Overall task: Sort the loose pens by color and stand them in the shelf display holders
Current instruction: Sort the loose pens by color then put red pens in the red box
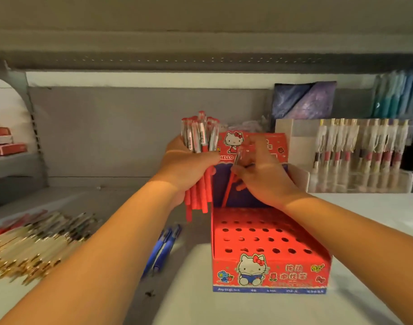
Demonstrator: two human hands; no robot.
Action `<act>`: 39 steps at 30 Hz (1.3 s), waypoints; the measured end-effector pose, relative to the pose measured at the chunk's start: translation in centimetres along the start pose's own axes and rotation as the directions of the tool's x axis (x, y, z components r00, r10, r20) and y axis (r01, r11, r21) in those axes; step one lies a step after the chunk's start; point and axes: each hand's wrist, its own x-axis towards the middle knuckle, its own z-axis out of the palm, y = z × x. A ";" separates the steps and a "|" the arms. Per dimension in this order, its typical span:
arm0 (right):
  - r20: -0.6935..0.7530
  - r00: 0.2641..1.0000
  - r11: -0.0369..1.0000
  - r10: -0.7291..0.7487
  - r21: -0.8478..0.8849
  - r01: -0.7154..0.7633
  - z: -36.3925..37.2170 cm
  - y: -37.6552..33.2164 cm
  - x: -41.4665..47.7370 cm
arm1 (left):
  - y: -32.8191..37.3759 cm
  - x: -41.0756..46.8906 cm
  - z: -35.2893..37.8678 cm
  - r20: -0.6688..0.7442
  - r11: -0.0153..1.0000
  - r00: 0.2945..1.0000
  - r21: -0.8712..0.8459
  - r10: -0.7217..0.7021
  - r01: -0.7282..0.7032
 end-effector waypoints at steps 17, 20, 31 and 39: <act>0.156 0.987 0.947 -0.032 -0.312 0.080 1.0 -0.5 -1.2 | -1.3 -0.4 -1.0 0.134 1.000 0.991 0.006 0.024 -0.025; 0.047 0.999 0.999 -0.005 -0.040 0.007 1.0 -2.0 -1.0 | -1.1 -0.7 -0.8 0.203 0.999 0.978 -0.002 0.044 -0.045; 0.054 0.977 0.843 0.208 0.497 -0.207 1.4 -2.9 -1.9 | -1.3 -0.6 -0.4 0.283 0.997 0.957 0.020 0.064 -0.073; 0.018 0.957 0.802 0.289 0.541 -0.253 1.1 -3.2 -1.5 | -1.5 -0.6 -0.5 0.264 0.997 0.963 0.029 0.057 -0.067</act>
